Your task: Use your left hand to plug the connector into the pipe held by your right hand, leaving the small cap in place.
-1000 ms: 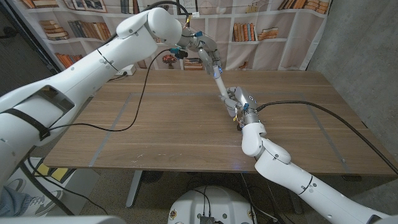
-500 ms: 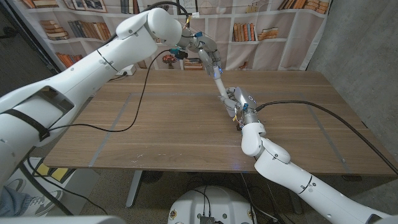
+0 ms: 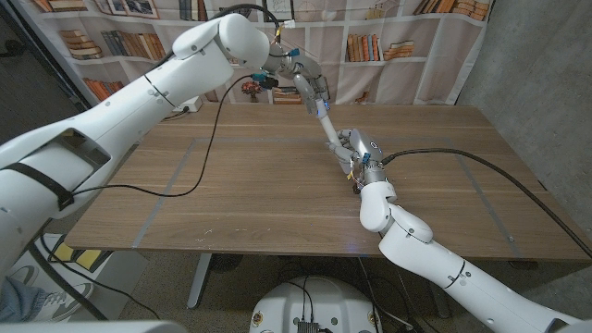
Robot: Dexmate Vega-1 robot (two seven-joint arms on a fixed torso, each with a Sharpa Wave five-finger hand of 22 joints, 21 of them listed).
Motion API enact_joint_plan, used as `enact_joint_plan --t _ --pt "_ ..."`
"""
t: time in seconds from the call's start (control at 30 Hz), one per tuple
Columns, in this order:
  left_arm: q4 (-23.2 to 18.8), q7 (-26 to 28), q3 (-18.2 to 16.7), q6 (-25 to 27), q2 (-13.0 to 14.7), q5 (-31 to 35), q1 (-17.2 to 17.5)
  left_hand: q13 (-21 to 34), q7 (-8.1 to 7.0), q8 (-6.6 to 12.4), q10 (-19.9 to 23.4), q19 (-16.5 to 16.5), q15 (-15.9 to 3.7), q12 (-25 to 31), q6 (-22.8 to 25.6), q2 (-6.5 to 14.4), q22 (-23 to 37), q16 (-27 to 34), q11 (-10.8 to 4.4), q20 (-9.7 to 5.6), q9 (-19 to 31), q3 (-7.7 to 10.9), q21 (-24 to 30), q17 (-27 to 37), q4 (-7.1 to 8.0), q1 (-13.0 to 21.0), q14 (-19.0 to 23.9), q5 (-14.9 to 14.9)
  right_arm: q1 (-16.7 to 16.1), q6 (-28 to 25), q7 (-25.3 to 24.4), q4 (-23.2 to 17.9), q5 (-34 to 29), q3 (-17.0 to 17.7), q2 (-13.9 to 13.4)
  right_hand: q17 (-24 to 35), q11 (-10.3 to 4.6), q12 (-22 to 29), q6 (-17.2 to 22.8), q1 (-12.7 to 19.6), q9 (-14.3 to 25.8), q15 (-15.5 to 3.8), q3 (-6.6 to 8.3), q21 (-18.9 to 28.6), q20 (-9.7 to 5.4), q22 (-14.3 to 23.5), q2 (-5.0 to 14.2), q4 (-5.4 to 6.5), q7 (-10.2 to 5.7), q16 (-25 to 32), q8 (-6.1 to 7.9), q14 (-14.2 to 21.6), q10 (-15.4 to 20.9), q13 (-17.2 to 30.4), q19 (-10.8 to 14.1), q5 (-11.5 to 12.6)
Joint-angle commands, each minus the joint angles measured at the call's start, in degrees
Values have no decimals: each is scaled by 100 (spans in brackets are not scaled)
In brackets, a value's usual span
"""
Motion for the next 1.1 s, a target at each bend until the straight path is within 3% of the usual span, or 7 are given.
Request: enact_joint_plan --t 0.03,0.2,0.23,0.6,0.93,1.1 --pt "105 -24 75 -62 -91 11 -14 879 660 83 644 -5 19 37 774 239 31 -11 105 -298 618 216 31 30 178 -37 -6 41 -34 113 -131 -48 -30 43 12 16 -15 46 392 26 15 -388 695 56 -820 14 89 672 -361 -10 33 76 83 25 0 26" --pt "138 28 35 -122 -122 -79 28 889 659 85 621 -35 30 22 788 240 30 -15 112 -295 619 222 32 32 180 -42 -22 40 -60 179 -179 -30 -5 72 42 16 -20 39 398 34 14 -390 697 78 -820 12 87 665 -358 -8 33 86 71 24 12 27" --pt "147 36 29 -134 -127 -98 36 891 659 82 622 -37 29 22 784 240 29 -15 118 -294 618 223 34 32 180 -43 -22 40 -68 197 -187 -27 3 80 43 15 -87 39 392 39 25 -387 698 96 -820 11 83 661 -357 -9 35 90 77 24 17 27" --pt "270 115 18 -236 -196 -264 72 904 651 69 607 -64 26 2 767 241 27 -21 113 -288 617 237 46 36 180 -49 -51 40 -177 288 -346 -46 12 152 82 16 -59 39 397 42 33 -387 695 133 -819 4 80 657 -353 -3 35 115 87 24 6 26" --pt "245 -6 128 -138 -216 -160 -63 911 643 67 607 -73 25 -11 771 240 25 -20 106 -281 620 248 63 38 182 -58 -61 39 -113 286 -193 -105 -276 53 -155 16 -55 36 381 41 50 -388 692 156 -822 0 82 659 -377 -1 35 128 84 25 -7 28" --pt "336 -121 236 -117 -280 -98 -172 915 632 65 611 -74 32 -16 773 239 24 -19 107 -278 621 251 73 39 185 -66 -65 38 -49 398 -138 -69 -504 -14 -281 14 -121 26 370 50 66 -394 692 171 -825 -2 79 652 -405 -7 36 124 62 26 -23 32"
